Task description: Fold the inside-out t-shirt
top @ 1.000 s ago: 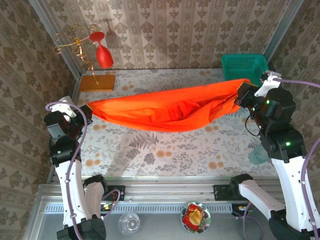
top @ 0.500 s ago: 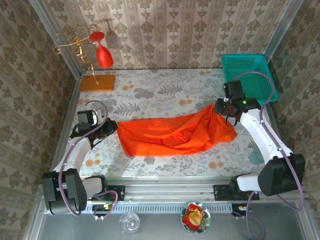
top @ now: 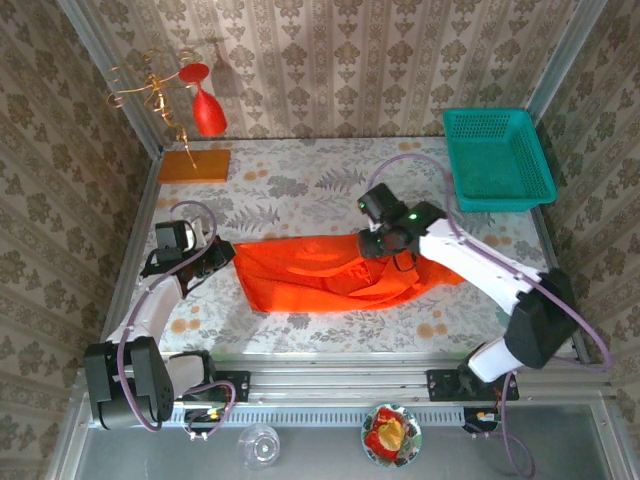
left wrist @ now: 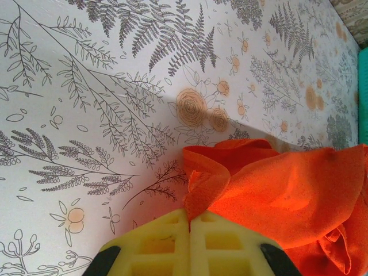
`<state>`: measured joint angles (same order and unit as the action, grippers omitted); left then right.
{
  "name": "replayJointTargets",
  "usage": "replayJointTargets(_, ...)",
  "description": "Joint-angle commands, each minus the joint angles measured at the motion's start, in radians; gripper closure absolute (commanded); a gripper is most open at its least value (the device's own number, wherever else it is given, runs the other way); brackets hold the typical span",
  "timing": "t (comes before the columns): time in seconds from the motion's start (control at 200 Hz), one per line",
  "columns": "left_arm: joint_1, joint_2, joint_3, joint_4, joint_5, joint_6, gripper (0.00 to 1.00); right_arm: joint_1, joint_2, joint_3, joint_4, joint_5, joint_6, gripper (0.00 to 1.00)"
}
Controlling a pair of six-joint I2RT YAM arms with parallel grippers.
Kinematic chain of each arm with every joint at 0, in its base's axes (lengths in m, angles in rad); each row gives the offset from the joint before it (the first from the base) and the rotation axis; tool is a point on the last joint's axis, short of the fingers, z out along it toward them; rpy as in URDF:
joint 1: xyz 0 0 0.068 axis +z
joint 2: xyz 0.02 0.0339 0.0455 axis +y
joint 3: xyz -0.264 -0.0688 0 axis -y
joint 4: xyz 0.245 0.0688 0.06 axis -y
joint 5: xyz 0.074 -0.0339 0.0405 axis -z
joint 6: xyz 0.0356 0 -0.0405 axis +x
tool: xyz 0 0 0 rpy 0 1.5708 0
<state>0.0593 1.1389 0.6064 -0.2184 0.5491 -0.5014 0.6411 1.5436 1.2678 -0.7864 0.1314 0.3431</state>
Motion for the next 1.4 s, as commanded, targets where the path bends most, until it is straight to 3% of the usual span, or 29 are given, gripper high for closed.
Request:
replayJointTargets(0.0,-0.003,-0.017,-0.007,0.015,-0.010,0.020,1.00,0.037,0.072,-0.001,-0.048,0.084,0.011,0.55)
replayJointTargets(0.135,-0.003,-0.022,-0.005,0.016,-0.011,0.018,1.00,0.049,0.180,0.005,-0.039,0.136,0.010,0.51)
replayJointTargets(0.31,-0.003,-0.022,-0.002,0.018,-0.012,0.020,1.00,0.048,0.282,0.016,-0.020,0.165,-0.005,0.53)
replayJointTargets(0.415,-0.002,-0.023,0.001,0.014,-0.012,0.024,1.00,0.048,0.309,0.013,-0.013,0.166,-0.006,0.60)
replayJointTargets(0.515,-0.001,-0.025,0.001,0.013,-0.014,0.023,1.00,0.047,0.302,0.019,-0.028,0.199,-0.007,0.78)
replayJointTargets(0.605,-0.001,-0.030,0.003,0.017,-0.019,0.020,1.00,0.046,0.248,0.028,-0.041,0.232,-0.012,0.93)
replayJointTargets(0.685,0.000,-0.035,0.018,0.018,-0.023,0.017,1.00,0.040,0.180,0.049,-0.058,0.237,-0.024,1.00)
replayJointTargets(0.835,0.032,-0.034,0.096,0.006,-0.001,0.015,1.00,-0.023,0.014,0.133,-0.110,0.205,-0.075,1.00)
replayJointTargets(0.975,0.075,-0.005,0.242,0.000,0.040,0.003,1.00,-0.167,-0.139,0.256,-0.104,0.081,-0.118,1.00)
replayJointTargets(1.075,0.105,0.051,0.409,0.002,0.140,-0.030,1.00,-0.271,-0.207,0.383,-0.079,0.017,-0.153,1.00)
replayJointTargets(1.255,0.123,0.146,0.724,0.094,0.321,-0.156,1.00,-0.375,-0.234,0.668,-0.074,0.059,-0.191,1.00)
replayJointTargets(1.395,0.136,0.110,0.788,0.217,0.375,-0.252,1.00,-0.377,-0.380,0.581,0.043,0.117,-0.150,1.00)
